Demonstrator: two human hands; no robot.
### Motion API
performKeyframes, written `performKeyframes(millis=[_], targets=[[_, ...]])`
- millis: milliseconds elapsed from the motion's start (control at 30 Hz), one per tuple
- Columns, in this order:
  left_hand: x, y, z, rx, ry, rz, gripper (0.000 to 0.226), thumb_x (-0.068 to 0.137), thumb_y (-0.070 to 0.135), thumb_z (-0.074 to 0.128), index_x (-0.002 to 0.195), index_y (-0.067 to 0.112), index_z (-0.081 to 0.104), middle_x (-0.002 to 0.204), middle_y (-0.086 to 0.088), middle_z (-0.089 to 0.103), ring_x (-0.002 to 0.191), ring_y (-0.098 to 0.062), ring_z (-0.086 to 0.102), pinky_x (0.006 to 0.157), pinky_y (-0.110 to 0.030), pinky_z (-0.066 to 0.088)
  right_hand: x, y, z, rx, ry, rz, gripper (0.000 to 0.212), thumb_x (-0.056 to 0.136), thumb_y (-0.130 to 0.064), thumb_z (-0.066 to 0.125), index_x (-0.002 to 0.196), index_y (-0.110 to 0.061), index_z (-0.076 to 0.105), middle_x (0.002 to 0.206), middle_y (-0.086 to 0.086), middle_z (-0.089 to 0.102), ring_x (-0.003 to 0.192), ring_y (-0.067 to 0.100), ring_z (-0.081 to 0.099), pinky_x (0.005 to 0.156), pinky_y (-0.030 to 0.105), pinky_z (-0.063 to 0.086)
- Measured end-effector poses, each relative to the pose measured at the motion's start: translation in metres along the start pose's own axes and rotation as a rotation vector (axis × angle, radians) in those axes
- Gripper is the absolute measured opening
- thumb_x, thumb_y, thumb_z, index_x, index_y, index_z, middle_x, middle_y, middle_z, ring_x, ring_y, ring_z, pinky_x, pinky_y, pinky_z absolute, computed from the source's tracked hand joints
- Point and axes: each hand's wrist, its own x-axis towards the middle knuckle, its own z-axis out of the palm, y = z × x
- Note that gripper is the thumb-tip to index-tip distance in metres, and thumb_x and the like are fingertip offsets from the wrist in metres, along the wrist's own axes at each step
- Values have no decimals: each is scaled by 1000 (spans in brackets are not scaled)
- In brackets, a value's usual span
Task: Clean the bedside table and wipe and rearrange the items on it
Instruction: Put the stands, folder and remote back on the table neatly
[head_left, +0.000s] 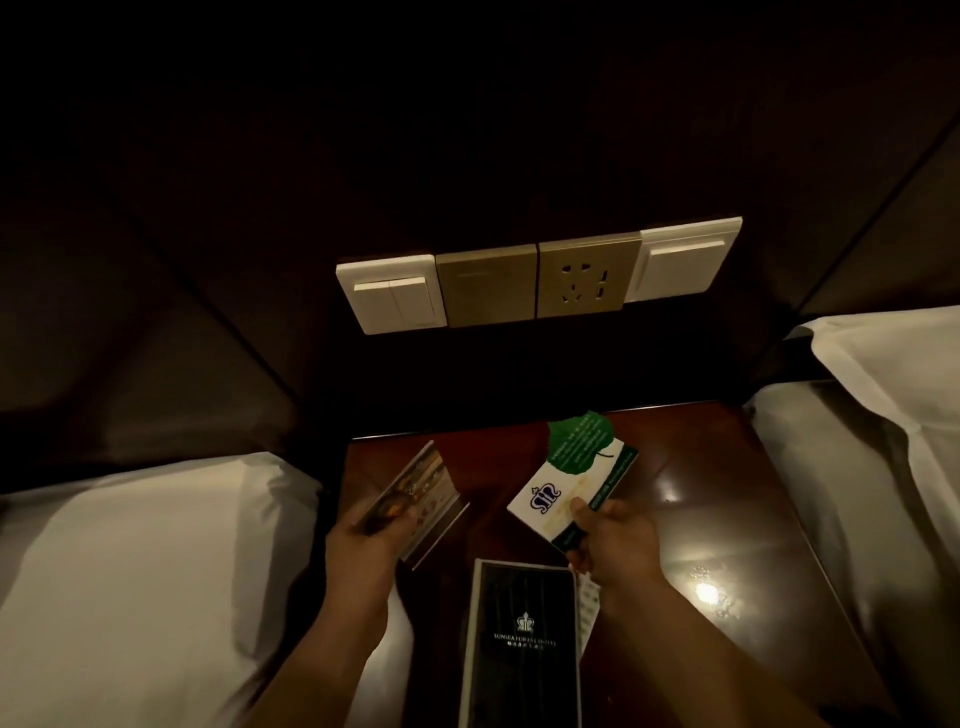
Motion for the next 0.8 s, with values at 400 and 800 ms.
performKeyframes(millis=[400,800], targets=[[-7,-55,-11,234,119,76,48,82,5,73,126,17,58,118,-5,68,112,-24,63,96,-43,48,1,1,-2,28,-120,18,23,84,12,65,102,2,56,80,23,71,63,33,72,55,34,60],[-27,-114,-15,939,222,445,45,83,36,53,122,16,63,143,-9,53,130,-30,47,104,-58,41,-19,-7,3,-522,-224,-504,17,90,-3,61,99,-16,66,88,4,70,74,21,70,65,30,60]])
